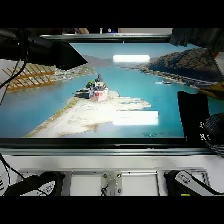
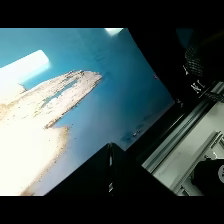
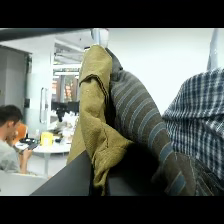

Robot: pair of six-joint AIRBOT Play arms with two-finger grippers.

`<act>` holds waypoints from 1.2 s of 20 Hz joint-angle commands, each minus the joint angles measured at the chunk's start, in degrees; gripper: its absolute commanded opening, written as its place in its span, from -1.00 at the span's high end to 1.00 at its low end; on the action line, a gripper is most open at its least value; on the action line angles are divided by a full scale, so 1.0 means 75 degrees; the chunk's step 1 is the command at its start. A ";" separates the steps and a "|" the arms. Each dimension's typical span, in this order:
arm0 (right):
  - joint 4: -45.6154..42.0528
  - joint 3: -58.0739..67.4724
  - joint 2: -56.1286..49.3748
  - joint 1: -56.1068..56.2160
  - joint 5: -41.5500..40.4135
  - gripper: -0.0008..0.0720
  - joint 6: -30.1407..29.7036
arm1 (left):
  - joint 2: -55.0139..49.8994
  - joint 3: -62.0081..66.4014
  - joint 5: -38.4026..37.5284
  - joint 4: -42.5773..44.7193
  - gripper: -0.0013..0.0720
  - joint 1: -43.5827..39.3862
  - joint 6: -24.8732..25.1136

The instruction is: Fold the clothes and pants, and hang the long-sleeved shirts on hangers.

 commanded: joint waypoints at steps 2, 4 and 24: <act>0.0058 0.0114 -0.0160 -0.0070 -0.0452 0.93 0.0003 | -0.0003 0.0000 -0.0125 -0.0029 0.91 -0.0006 -0.0111; 0.0061 0.0114 -0.0160 -0.0149 -0.0705 0.93 0.0003 | -0.0003 0.0000 -0.0122 -0.0023 0.91 -0.0061 -0.0108; 0.0052 0.0111 0.2055 0.1075 -0.1472 -0.82 0.0009 | -0.0003 0.0000 -0.0184 -0.0020 0.91 -0.0417 -0.0105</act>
